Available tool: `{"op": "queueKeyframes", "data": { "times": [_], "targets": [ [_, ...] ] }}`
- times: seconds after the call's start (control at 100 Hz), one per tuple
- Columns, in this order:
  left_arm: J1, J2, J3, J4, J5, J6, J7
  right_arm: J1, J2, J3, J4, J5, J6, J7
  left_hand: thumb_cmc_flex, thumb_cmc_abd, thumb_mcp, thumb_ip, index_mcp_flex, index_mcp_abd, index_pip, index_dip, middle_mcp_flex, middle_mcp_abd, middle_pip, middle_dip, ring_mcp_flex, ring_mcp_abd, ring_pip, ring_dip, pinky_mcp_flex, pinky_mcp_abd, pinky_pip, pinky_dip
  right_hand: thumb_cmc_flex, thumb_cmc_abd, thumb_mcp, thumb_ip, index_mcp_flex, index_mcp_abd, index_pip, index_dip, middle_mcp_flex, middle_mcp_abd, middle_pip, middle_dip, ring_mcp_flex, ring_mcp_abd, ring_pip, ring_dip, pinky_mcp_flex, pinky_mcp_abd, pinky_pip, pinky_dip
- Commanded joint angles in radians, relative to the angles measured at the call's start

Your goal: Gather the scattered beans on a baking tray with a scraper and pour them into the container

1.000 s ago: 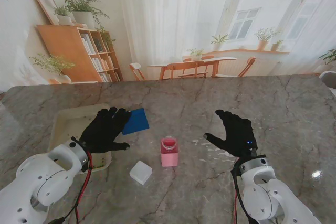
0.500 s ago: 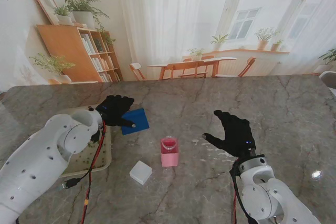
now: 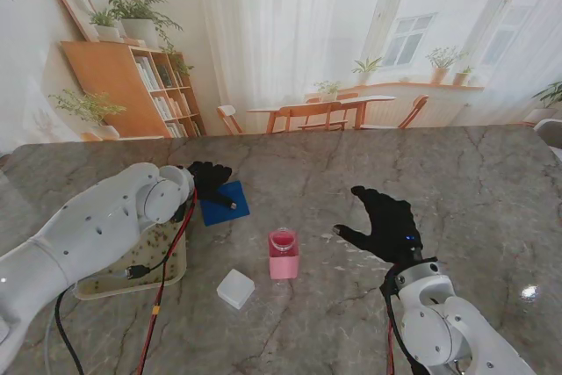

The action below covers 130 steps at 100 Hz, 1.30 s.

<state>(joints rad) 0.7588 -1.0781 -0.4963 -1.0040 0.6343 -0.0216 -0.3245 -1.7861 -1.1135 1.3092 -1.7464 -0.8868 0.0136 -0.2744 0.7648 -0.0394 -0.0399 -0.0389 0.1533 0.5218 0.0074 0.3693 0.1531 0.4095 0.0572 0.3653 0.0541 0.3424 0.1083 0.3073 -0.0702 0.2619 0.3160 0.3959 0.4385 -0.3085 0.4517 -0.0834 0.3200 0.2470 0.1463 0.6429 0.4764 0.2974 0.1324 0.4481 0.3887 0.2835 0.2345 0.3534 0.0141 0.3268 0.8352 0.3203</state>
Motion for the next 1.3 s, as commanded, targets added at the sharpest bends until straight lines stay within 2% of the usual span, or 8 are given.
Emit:
{"op": "queueKeyframes", "data": {
  "times": [0.0,0.41,0.77,0.89,1.01,1.06,1.16,1.29],
  "targets": [
    [-0.015,-0.019,0.008,0.014,-0.013,-0.002,0.0,0.0,0.0,-0.002,0.001,0.002,-0.005,0.016,0.002,0.008,0.013,0.02,-0.004,0.095,-0.014,-0.012,-0.027,0.007,-0.011,-0.015,-0.026,0.024,-0.013,-0.007,-0.007,0.026,-0.026,-0.024,0.007,0.01,-0.009,0.036,0.003,-0.013,0.003,0.009,0.008,-0.005,0.003,0.013,0.008,0.005,0.003,0.011,-0.002,0.018,0.014,-0.016],
    [-0.111,-0.087,0.156,0.211,-0.119,-0.014,0.013,-0.002,0.0,0.0,-0.001,0.002,0.001,0.021,0.022,-0.016,0.015,0.019,-0.003,0.123,-0.022,-0.048,-0.043,0.031,-0.007,-0.008,-0.024,0.037,-0.001,0.005,-0.002,0.035,-0.002,-0.03,0.005,0.014,-0.01,0.036,0.005,-0.015,0.004,0.008,0.012,-0.008,0.004,0.013,0.011,0.004,0.003,0.011,0.0,0.017,0.015,-0.017],
    [-0.15,-0.181,0.244,0.397,-0.195,-0.08,0.046,-0.004,0.001,0.002,-0.001,-0.003,0.002,0.025,0.068,-0.053,0.021,0.019,0.002,0.117,-0.009,-0.077,-0.013,0.014,0.022,0.032,-0.008,0.03,0.052,0.047,0.001,0.028,0.076,-0.028,0.005,0.014,-0.011,0.036,0.008,-0.018,0.006,0.008,0.015,-0.008,0.004,0.013,0.013,0.003,0.002,0.011,0.0,0.016,0.015,-0.017],
    [-0.15,-0.2,0.266,0.432,-0.196,-0.112,0.063,-0.008,0.001,0.006,-0.003,-0.005,0.007,0.021,0.132,-0.088,0.024,0.017,-0.007,0.095,0.014,-0.005,0.028,-0.018,0.069,0.133,0.013,0.016,0.12,0.101,-0.002,0.019,0.179,-0.014,0.005,0.015,-0.011,0.036,0.02,-0.018,0.012,0.009,0.017,-0.009,0.005,0.013,0.014,0.004,0.002,0.011,0.001,0.016,0.015,-0.017],
    [-0.147,-0.213,0.284,0.46,-0.195,-0.134,0.076,-0.015,0.0,0.012,-0.008,-0.007,0.012,0.015,0.191,-0.115,0.026,0.016,-0.02,0.067,0.07,0.136,0.105,-0.067,0.16,0.3,0.088,-0.004,0.192,0.173,-0.006,0.013,0.337,0.032,0.005,0.017,-0.011,0.036,0.036,-0.02,0.019,0.01,0.019,-0.009,0.005,0.014,0.015,0.003,0.002,0.012,0.003,0.017,0.016,-0.017],
    [-0.144,-0.219,0.291,0.475,-0.195,-0.141,0.081,-0.018,-0.001,0.015,-0.009,-0.009,0.014,0.012,0.21,-0.123,0.026,0.014,0.011,0.049,0.098,0.178,0.146,-0.086,0.208,0.374,0.128,-0.009,0.227,0.214,-0.006,0.019,0.414,0.063,0.005,0.018,-0.011,0.036,0.037,-0.023,0.019,0.01,0.021,-0.009,0.006,0.014,0.017,0.003,0.003,0.012,0.002,0.017,0.017,-0.017],
    [-0.139,-0.24,0.304,0.523,-0.202,-0.166,0.093,-0.022,-0.001,0.019,-0.012,-0.01,0.017,0.007,0.239,-0.143,0.028,0.012,0.142,-0.028,0.152,0.218,0.229,-0.123,0.299,0.467,0.209,-0.018,0.287,0.276,0.028,0.035,0.521,0.115,0.006,0.019,-0.012,0.036,0.039,-0.025,0.02,0.009,0.022,-0.01,0.006,0.014,0.018,0.002,0.004,0.013,0.003,0.017,0.017,-0.017],
    [-0.133,-0.263,0.314,0.571,-0.206,-0.185,0.114,-0.025,-0.002,0.022,-0.014,-0.012,0.023,0.005,0.276,-0.157,0.028,0.009,0.297,-0.132,0.259,0.326,0.354,-0.21,0.487,0.603,0.338,-0.061,0.378,0.358,0.115,0.035,0.623,0.176,0.005,0.021,-0.012,0.036,0.04,-0.026,0.021,0.009,0.024,-0.01,0.006,0.014,0.019,0.002,0.004,0.013,0.004,0.016,0.017,-0.016]
  ]
}}
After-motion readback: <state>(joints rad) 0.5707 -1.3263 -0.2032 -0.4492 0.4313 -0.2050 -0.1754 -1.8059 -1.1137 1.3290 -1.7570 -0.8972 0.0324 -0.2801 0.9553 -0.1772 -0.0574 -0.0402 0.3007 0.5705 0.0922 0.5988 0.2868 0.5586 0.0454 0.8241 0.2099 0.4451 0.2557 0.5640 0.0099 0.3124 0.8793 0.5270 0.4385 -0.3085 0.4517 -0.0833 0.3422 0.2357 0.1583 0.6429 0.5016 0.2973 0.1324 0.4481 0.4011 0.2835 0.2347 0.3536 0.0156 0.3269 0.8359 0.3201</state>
